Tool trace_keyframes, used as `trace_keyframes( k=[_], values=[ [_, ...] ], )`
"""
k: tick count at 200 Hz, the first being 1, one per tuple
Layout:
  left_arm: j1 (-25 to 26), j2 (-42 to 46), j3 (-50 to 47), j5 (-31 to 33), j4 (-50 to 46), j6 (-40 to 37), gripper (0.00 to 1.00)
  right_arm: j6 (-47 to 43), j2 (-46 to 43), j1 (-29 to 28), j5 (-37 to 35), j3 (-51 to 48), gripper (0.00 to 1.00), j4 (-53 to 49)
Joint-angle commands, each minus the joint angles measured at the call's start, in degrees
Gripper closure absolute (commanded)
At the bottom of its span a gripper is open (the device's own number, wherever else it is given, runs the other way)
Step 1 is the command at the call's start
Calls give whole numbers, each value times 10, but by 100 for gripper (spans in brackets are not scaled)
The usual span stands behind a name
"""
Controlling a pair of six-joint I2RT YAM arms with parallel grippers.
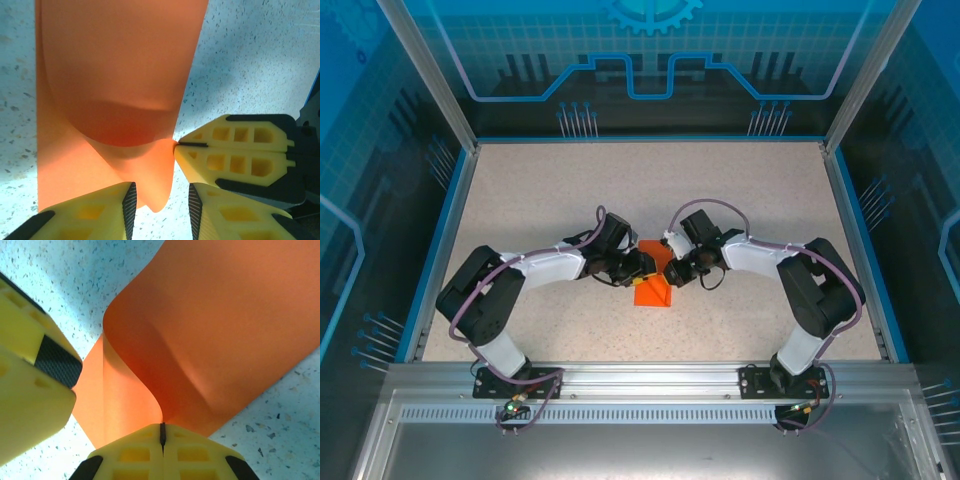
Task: Fold a paper plane with a square sheet of paper (pick it up from the middle)
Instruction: Fold the triangle a second time at the center of the table.
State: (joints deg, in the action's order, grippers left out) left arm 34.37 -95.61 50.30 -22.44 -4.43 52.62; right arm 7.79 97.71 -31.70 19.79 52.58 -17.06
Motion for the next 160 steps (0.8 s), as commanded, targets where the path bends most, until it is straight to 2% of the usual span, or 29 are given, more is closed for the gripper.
trace_keyframes(
  k=[1, 15, 61, 160],
  values=[
    [5, 15, 7, 17, -11, 8, 64, -19, 19, 8, -9, 25, 96, -28],
    [7, 13, 8, 14, -9, 8, 64, -18, 20, 8, -33, 27, 96, -31],
    [15, 0, 18, 11, -4, 9, 64, -28, 27, 7, -49, 41, 96, -43],
    [20, -29, 30, 20, 16, 22, 66, -29, 39, 8, -53, 44, 95, -33]
  ],
)
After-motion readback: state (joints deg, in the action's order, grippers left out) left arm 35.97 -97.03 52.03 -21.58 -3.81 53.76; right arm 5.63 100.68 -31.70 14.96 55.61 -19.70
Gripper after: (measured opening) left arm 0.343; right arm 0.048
